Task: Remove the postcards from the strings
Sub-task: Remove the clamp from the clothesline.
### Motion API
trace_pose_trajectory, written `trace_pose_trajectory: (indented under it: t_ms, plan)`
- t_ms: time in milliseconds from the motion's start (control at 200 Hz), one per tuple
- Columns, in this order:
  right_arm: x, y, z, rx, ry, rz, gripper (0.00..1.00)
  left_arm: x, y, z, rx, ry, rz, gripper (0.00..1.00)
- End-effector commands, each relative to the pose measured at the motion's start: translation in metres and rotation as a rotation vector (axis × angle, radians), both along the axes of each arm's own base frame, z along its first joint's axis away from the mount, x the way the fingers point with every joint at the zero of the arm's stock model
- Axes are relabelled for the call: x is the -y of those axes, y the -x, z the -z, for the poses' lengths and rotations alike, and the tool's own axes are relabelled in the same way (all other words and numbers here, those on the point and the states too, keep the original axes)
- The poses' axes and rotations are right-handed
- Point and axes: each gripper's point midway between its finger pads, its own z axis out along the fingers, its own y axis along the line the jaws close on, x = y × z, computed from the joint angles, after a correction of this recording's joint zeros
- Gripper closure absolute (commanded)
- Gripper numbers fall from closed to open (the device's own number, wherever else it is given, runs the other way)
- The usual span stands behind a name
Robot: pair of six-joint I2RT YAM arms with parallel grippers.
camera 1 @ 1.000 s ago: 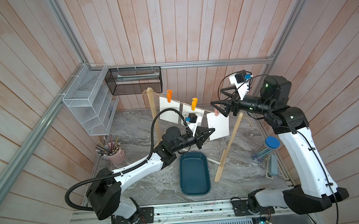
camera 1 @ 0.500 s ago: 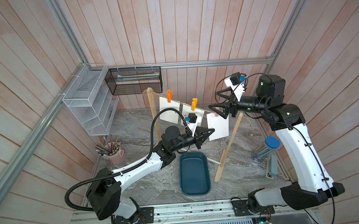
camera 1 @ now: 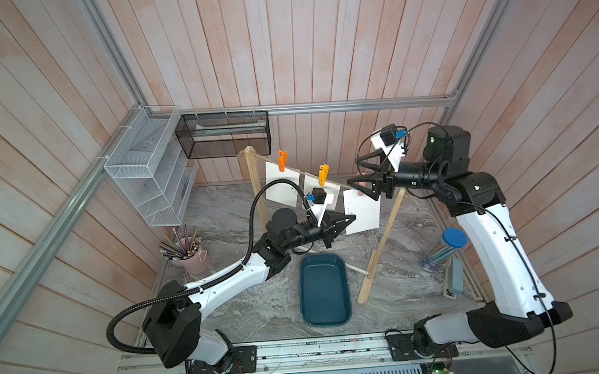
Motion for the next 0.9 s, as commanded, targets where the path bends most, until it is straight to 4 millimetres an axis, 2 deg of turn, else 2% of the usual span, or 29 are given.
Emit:
trace_pose_trajectory:
  t_ms: [0,295,895]
  plan:
    - [-0.005,0.004,0.010,-0.038,0.007,-0.041,0.22,-0.006,0.007,-0.009,0.015,0.014,0.025,1.00]
    - [-0.008,0.005,0.015,-0.047,0.007,-0.069,0.32,-0.008,0.007,-0.007,0.004,0.005,0.050,1.00]
    - [-0.014,0.005,0.028,-0.092,0.013,-0.112,0.31,-0.011,0.004,-0.006,-0.005,-0.006,0.062,1.00]
